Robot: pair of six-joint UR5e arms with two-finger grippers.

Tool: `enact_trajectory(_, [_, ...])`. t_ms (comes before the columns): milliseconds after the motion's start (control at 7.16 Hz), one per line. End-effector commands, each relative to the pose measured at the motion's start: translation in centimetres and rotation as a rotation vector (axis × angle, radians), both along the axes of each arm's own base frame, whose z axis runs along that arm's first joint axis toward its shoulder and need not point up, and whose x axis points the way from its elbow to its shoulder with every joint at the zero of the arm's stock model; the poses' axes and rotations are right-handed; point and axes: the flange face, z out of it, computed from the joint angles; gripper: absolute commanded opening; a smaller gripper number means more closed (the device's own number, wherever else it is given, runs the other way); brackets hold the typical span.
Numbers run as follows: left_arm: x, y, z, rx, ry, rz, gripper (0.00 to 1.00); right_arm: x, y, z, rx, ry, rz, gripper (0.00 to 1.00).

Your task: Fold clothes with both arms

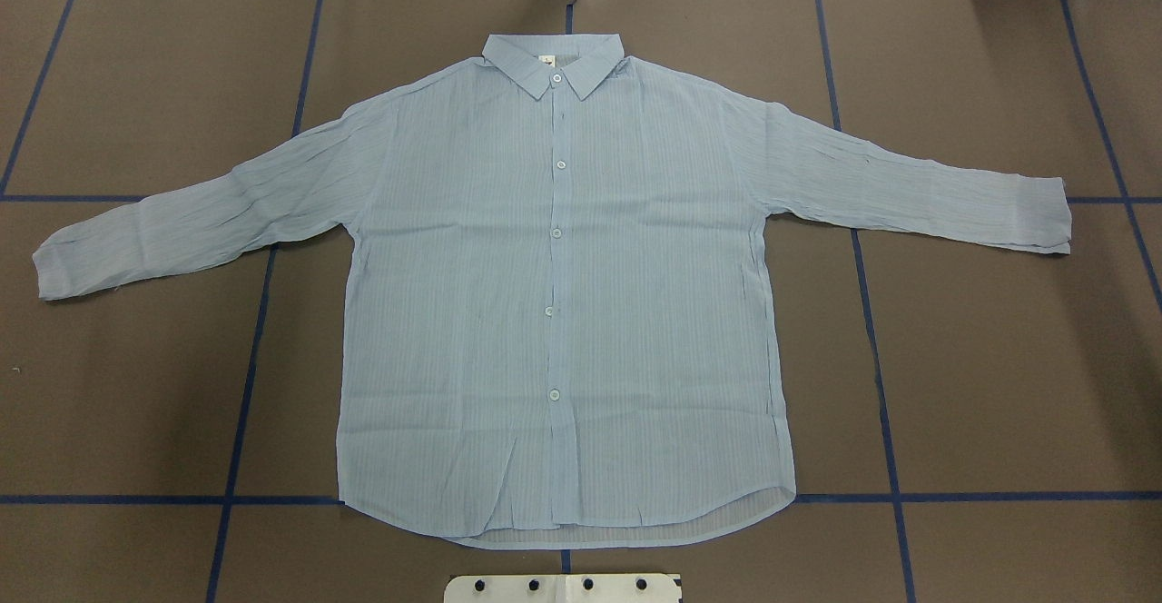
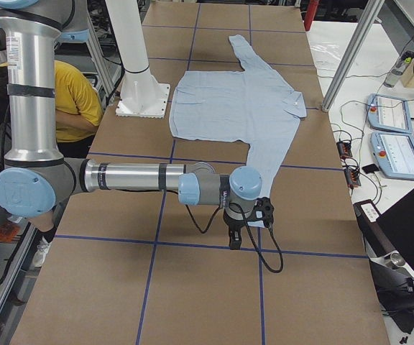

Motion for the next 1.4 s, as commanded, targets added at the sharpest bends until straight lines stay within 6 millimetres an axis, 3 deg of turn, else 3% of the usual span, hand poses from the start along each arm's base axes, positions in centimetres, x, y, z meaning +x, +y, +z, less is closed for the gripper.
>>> enact_trajectory(0, [0.2, 0.1, -1.7, 0.034, -0.001, 0.004, 1.00, 0.0, 0.0, 0.1, -0.001, 0.002, 0.000, 1.00])
enact_trajectory(140, [0.3, 0.7, -0.7, 0.011, 0.003, 0.006, 1.00, 0.0, 0.0, 0.5, -0.008, 0.004, 0.000, 1.00])
enact_trajectory(1117, [0.2, 1.9, 0.4, -0.017, -0.001, 0.003, 1.00, -0.1, -0.1, 0.9, 0.029, -0.012, -0.001, 1.00])
enact_trajectory(1257, [0.2, 2.2, 1.3, -0.039, -0.006, -0.001, 1.00, -0.2, -0.2, 0.8, 0.041, -0.016, 0.005, 1.00])
